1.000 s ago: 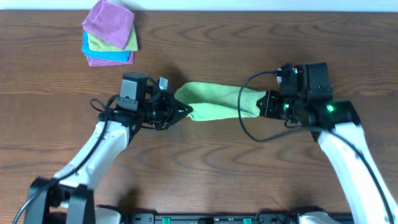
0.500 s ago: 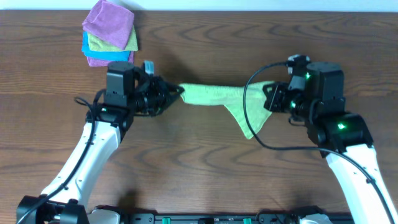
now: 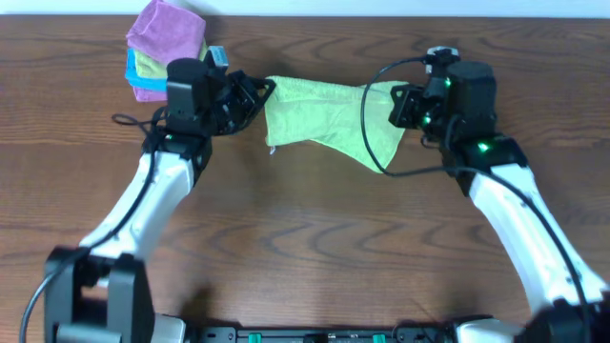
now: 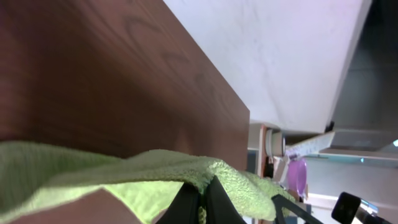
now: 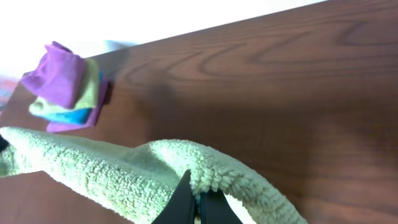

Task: Fold the cloth
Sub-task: 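Lift the cloth with both grippers and stretch it apart, then lower the stretched cloth flat onto the table center with both grippers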

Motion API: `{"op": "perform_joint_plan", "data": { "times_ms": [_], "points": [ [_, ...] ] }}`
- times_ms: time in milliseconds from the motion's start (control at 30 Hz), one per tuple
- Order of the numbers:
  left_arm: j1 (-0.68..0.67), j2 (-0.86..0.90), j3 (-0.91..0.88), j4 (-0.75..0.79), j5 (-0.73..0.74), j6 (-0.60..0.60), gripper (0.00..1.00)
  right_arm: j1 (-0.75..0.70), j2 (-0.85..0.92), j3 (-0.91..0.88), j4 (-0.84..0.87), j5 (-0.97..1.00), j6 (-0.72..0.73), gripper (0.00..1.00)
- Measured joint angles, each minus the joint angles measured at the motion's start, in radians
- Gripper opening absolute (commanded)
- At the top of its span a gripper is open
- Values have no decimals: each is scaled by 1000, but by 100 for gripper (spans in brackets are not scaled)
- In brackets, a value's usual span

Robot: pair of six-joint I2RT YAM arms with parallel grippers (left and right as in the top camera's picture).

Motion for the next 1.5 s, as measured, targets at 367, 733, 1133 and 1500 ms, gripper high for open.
{"op": "perform_joint_plan", "data": {
  "times_ms": [367,733,1133,1500],
  "points": [
    [1,231,313,5,-25,17,6,-17,284,359,2,32,-60,2],
    [9,268,417,-39,-30,76,6,-25,342,478,-76,69,-136,2],
    [10,268,419,-309,125,198,6,-25,342,479,-350,68,-185,1],
    [10,261,424,-687,164,418,6,-21,322,480,-632,65,-203,1]
  ]
}}
